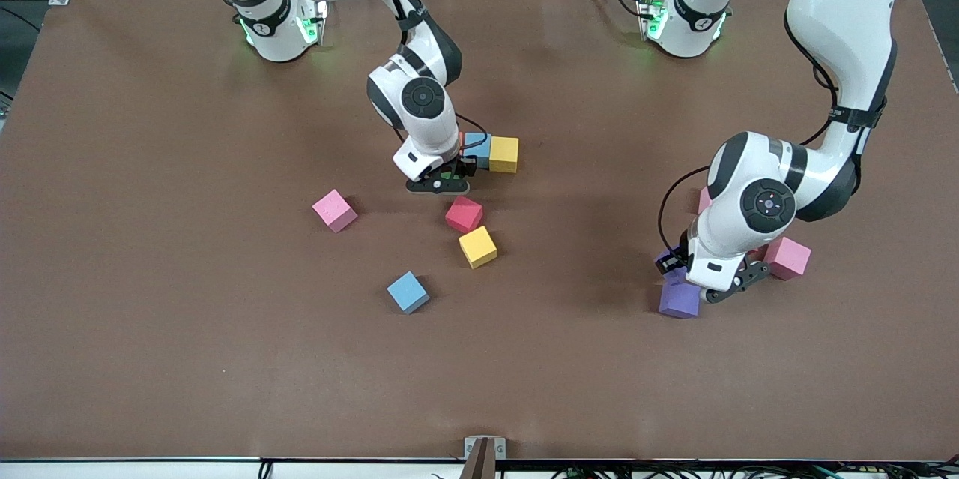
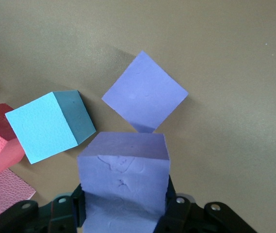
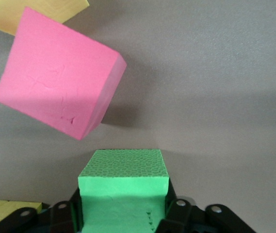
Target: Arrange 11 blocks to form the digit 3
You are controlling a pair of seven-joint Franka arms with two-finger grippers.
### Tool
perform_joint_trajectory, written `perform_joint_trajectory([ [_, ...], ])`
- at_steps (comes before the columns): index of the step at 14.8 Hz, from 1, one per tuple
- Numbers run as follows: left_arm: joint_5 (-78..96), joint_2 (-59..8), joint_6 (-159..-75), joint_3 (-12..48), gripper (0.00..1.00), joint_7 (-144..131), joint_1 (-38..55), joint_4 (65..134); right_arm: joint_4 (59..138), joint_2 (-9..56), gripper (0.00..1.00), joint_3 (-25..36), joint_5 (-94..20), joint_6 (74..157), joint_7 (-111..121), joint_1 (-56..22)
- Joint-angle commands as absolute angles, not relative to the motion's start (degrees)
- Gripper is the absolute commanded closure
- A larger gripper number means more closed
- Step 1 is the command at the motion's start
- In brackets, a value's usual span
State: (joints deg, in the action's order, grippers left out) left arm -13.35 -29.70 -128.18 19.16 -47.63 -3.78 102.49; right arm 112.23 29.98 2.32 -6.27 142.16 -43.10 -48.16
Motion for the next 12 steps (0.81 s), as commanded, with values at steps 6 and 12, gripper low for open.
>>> perform_joint_trajectory([
  [6, -14.41, -29.18, -127.09, 19.25, 0.57, -48.96, -3.6, 102.13, 113.2, 28.04, 0.0, 2.64, -5.98, 141.86, -42.54, -48.16],
  [12, -14.41, -29.27, -127.09, 19.25, 0.57, -48.87, -3.69, 102.13, 112.24, 27.25, 0.0, 2.72, -5.98, 139.14, -42.01, -48.16],
])
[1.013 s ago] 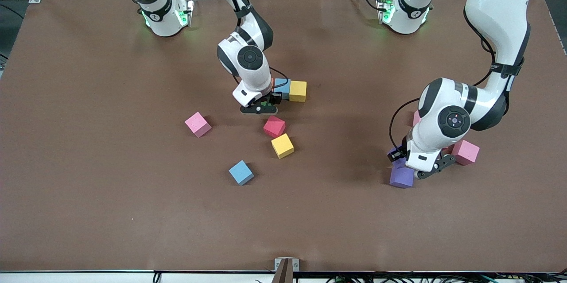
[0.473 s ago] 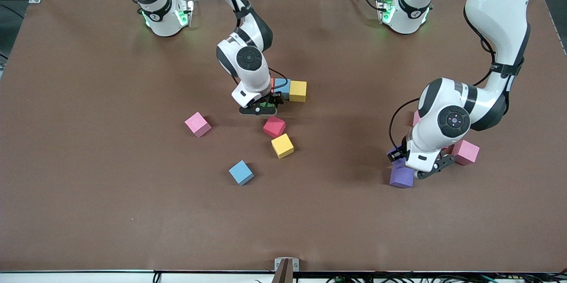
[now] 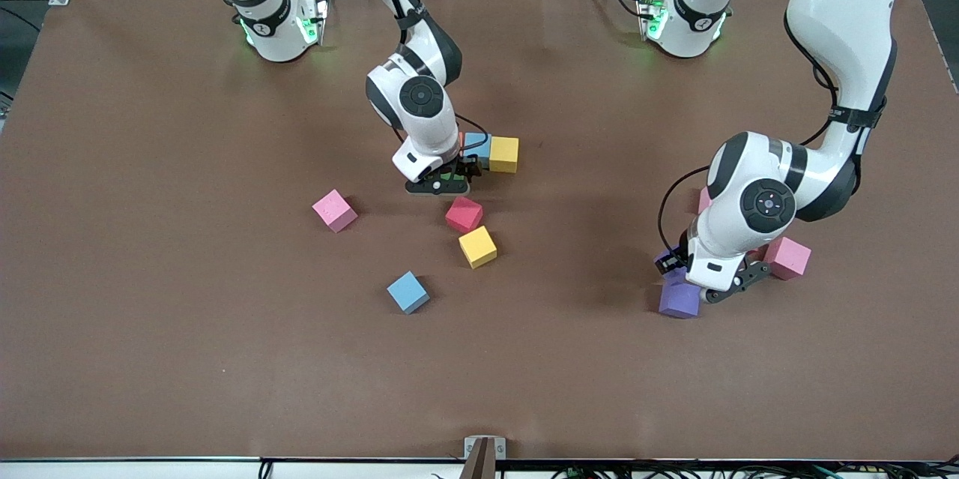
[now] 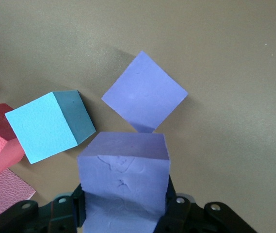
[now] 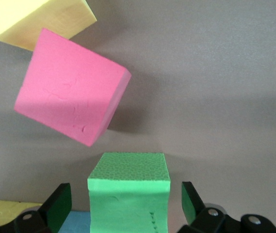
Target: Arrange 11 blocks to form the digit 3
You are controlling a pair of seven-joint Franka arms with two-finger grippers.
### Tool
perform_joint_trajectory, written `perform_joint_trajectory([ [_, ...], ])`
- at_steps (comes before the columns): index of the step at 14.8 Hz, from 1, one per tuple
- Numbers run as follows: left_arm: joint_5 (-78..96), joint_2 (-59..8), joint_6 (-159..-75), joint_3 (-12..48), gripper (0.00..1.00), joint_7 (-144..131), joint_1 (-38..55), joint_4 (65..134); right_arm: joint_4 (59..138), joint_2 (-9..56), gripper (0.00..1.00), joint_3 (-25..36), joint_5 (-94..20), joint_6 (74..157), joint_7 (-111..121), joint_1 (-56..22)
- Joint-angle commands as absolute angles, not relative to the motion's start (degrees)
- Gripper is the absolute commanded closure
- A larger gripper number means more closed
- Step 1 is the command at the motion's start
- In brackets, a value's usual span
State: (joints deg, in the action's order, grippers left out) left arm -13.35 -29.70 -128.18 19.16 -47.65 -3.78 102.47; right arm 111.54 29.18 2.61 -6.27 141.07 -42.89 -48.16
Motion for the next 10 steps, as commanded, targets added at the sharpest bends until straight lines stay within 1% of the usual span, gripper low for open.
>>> perform_joint_trajectory([
  [1, -14.41, -29.35, -127.09, 19.25, 0.57, -48.87, -3.69, 102.13, 111.98, 27.16, 0.0, 2.81, -5.98, 138.35, -41.84, -48.16],
  [4, -14.41, -29.36, -127.18, 19.25, 0.57, -48.78, -3.6, 102.13, 110.57, 26.81, 0.0, 2.9, -5.98, 135.36, -41.13, -47.99],
  [6, -14.41, -29.36, -127.09, 19.25, 0.57, -48.78, -3.69, 102.13, 109.95, 25.15, 0.0, 3.08, -5.98, 132.99, -41.04, -46.51],
  [8, -14.41, -29.36, -127.18, 19.25, 0.57, -48.78, -3.6, 102.13, 110.04, 23.56, 0.0, 3.34, -5.98, 132.71, -41.65, -45.44],
  [10, -14.33, -29.44, -127.09, 19.25, 0.57, -48.78, -3.6, 102.13, 110.13, 22.33, 0.0, 4.83, -5.98, 131.23, -41.75, -44.04],
])
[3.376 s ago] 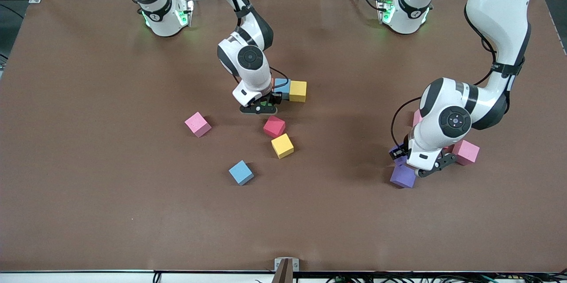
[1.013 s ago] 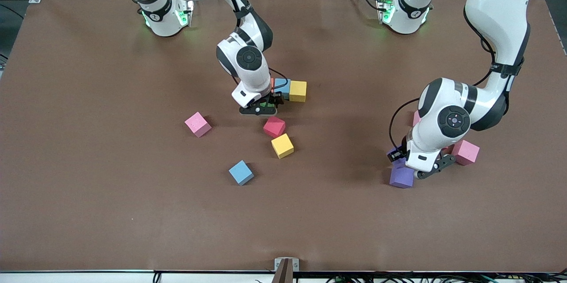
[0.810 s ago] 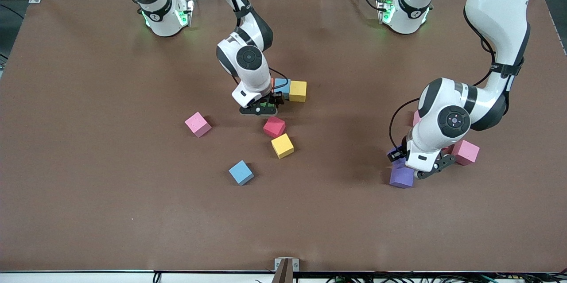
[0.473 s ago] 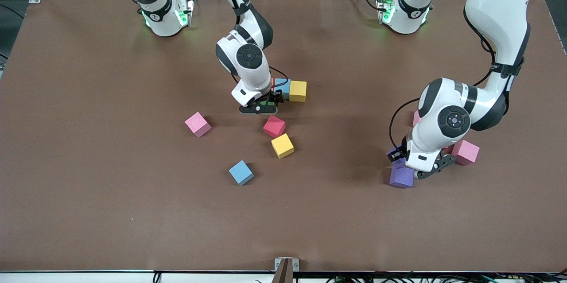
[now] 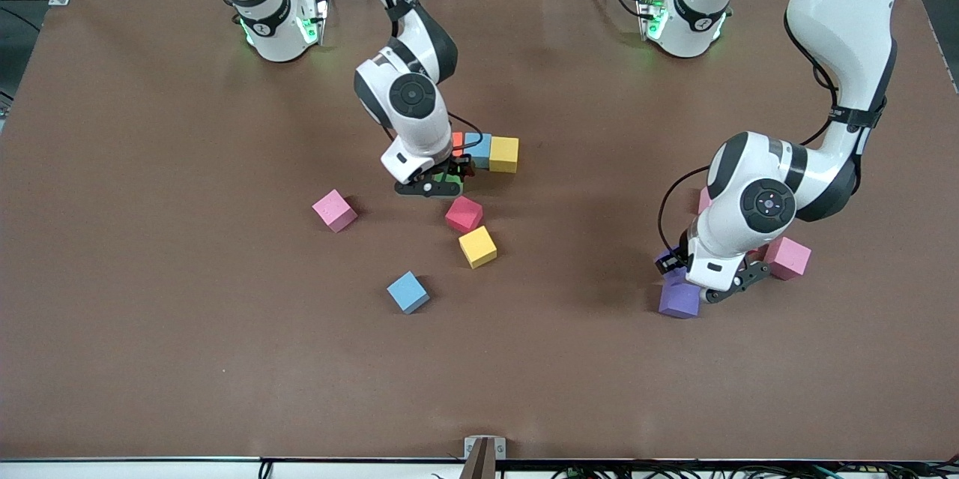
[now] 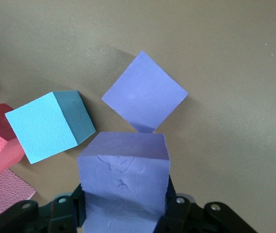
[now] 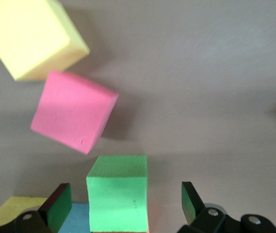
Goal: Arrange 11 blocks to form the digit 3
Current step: 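Open the right gripper and move it to the pink cube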
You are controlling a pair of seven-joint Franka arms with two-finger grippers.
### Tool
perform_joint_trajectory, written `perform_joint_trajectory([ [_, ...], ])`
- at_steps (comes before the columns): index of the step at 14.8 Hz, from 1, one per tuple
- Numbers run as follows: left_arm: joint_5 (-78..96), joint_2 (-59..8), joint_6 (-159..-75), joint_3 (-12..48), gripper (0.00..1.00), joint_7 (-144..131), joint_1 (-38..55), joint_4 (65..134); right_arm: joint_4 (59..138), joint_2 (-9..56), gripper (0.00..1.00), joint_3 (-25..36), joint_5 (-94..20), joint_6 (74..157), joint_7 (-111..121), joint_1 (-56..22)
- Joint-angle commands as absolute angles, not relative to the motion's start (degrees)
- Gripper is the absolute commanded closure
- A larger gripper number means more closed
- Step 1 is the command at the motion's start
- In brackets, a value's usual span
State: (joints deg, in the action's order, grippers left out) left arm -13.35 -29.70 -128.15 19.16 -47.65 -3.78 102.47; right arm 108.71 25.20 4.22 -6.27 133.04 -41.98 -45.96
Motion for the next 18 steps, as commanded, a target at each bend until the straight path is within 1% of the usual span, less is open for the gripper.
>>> perform_joint_trajectory([
  [1, -14.41, -29.44, -127.09, 19.25, 0.57, -48.78, -3.6, 102.13, 110.04, 21.72, 0.0, 5.7, -5.98, 129.65, -41.84, -43.51],
  [3, -14.41, -29.44, -127.09, 19.25, 0.57, -48.78, -3.6, 102.13, 110.04, 20.57, 0.0, 8.34, -5.98, 127.1, -41.75, -42.89],
  [5, -14.33, -29.44, -127.09, 19.25, 0.57, -48.78, -3.6, 102.13, 109.95, 20.3, 0.0, 10.71, -5.89, 126.47, -41.75, -42.98],
  [10, -14.33, -29.44, -127.09, 19.25, 0.57, -48.78, -3.6, 102.13, 108.2, 21.09, 0.0, 11.07, -6.5, 127.0, -44.89, -43.33],
  [15, -14.33, -29.44, -127.09, 19.25, 0.57, -48.87, -3.6, 102.13, 101.7, 26.27, 0.0, 10.55, -7.73, 127.7, -59.12, -46.04],
  [18, -14.33, -29.44, -127.09, 19.25, 0.57, -48.87, -3.6, 102.13, 99.5, 29.96, 0.0, 10.55, -10.46, 131.56, -66.25, -49.12],
])
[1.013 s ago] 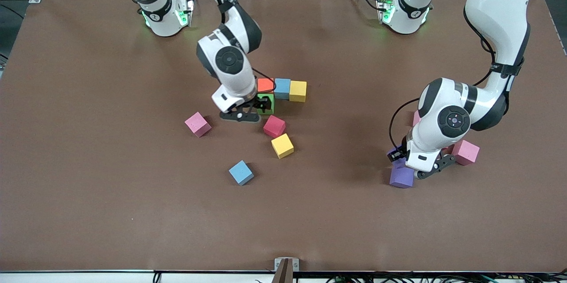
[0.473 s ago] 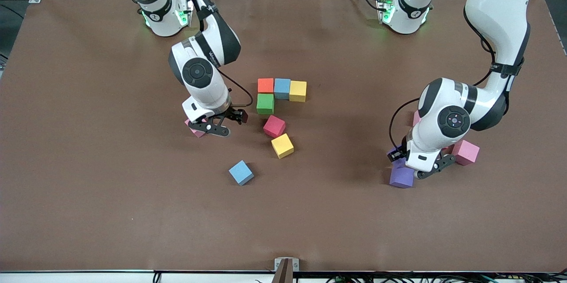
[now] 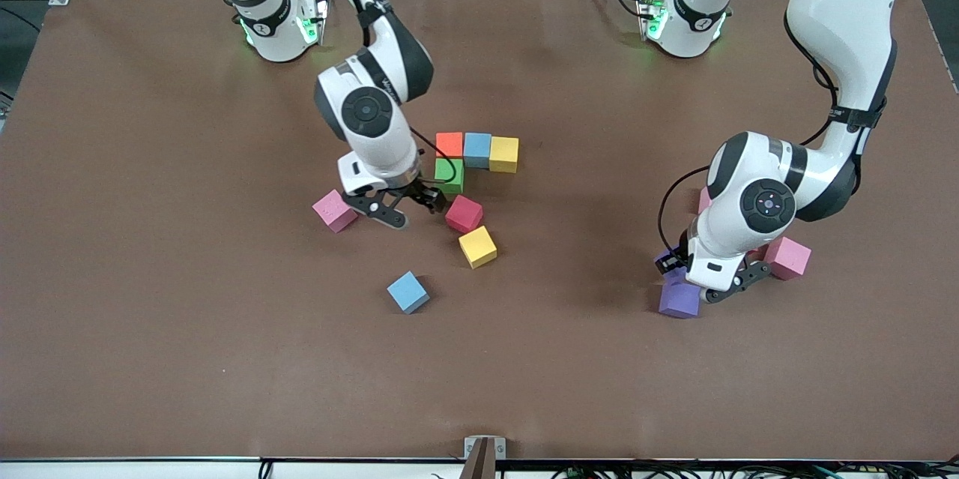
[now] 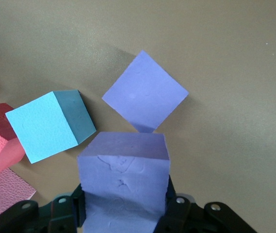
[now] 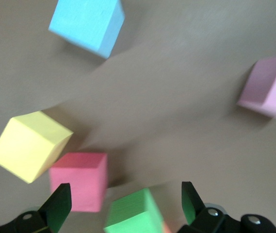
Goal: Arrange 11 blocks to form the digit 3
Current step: 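Lower the right gripper onto the pink cube and grasp it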
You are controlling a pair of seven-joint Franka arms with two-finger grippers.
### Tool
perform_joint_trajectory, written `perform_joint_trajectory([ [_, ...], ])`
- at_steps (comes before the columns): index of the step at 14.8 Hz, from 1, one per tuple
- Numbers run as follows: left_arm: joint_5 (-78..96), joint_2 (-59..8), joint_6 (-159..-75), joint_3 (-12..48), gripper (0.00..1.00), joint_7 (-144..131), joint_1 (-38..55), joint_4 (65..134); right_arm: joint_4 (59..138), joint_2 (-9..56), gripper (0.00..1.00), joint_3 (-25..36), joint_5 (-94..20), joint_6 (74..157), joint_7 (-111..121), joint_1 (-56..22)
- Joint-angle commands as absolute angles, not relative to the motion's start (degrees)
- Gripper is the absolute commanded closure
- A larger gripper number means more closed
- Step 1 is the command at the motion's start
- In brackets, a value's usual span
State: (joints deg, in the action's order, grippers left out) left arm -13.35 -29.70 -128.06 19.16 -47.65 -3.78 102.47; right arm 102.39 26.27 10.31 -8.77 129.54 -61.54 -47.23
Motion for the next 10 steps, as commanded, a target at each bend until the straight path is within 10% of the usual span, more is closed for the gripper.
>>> perform_joint_trajectory([
  [1, -14.33, -29.44, -127.09, 19.25, 0.57, -48.87, -3.6, 102.13, 98.27, 31.71, 0.0, 10.55, -10.46, 132.44, -69.14, -50.0],
  [10, -14.33, -29.36, -127.09, 19.25, 0.57, -48.87, -3.6, 102.13, 92.46, 38.49, 0.0, 10.55, -10.2, 132.54, -75.32, -53.0],
])
